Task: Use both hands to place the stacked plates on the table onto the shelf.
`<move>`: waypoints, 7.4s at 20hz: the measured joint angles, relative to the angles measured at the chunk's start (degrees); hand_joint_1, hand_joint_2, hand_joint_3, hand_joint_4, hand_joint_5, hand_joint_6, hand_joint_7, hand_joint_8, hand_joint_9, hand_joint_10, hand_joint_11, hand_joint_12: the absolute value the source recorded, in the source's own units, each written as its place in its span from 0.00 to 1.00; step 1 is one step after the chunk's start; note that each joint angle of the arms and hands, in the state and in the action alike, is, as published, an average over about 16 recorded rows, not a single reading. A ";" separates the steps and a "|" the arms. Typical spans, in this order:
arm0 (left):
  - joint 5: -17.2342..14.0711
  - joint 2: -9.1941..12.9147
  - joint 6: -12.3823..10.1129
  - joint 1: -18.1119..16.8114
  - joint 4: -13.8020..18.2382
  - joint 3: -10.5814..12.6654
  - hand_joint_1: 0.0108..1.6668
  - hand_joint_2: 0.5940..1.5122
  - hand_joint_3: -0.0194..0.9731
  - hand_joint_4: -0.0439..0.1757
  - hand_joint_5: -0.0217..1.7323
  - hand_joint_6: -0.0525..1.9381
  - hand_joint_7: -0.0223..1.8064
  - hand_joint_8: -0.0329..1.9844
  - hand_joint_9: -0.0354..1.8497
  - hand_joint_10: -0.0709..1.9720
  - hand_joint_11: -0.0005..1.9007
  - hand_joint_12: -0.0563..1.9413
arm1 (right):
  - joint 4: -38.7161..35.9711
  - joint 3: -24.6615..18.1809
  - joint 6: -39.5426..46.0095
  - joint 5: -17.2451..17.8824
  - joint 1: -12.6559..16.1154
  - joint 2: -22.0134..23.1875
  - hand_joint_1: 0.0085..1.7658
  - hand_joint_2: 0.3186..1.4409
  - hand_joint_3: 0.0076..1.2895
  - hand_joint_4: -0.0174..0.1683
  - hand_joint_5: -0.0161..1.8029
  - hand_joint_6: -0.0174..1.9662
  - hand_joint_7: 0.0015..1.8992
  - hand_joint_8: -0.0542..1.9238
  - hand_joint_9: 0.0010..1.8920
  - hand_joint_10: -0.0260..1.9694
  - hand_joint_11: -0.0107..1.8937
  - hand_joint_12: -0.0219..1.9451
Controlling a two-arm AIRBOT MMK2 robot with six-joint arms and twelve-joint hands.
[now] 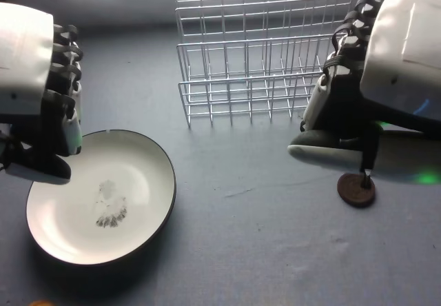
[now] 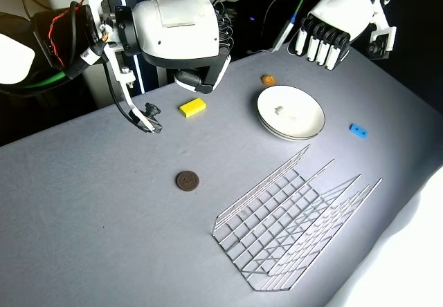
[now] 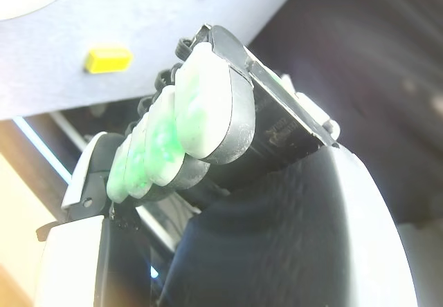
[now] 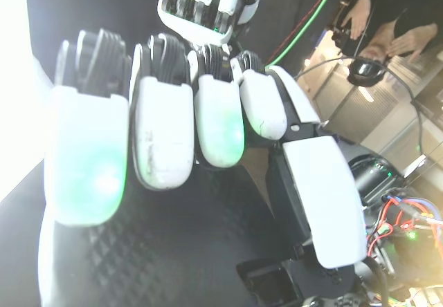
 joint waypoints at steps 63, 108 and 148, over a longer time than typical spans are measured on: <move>-2.19 -12.43 14.93 31.27 -3.73 24.45 0.00 0.57 0.04 0.19 0.02 0.02 0.01 0.01 0.03 0.04 0.01 0.02 | -7.08 7.63 -5.38 -11.81 -0.30 -11.47 0.64 0.62 0.01 0.11 0.02 0.02 0.01 0.03 0.01 0.02 0.02 0.17; 3.29 -13.06 12.53 25.32 -1.81 14.88 0.00 0.57 0.04 0.18 0.02 0.02 0.01 0.01 0.03 0.04 0.01 0.03 | 0.29 24.48 -16.50 -18.51 0.27 -35.14 0.54 0.74 0.01 0.11 0.07 0.02 0.06 0.04 0.06 0.03 0.02 0.36; 2.03 -6.46 1.60 8.66 -0.79 21.58 0.00 0.57 0.04 0.22 0.02 0.03 0.02 0.01 0.03 0.04 0.01 0.03 | 3.16 15.25 -15.78 -15.35 4.99 -30.13 0.66 0.58 0.00 0.21 0.55 0.45 0.57 0.42 0.68 0.07 0.48 0.62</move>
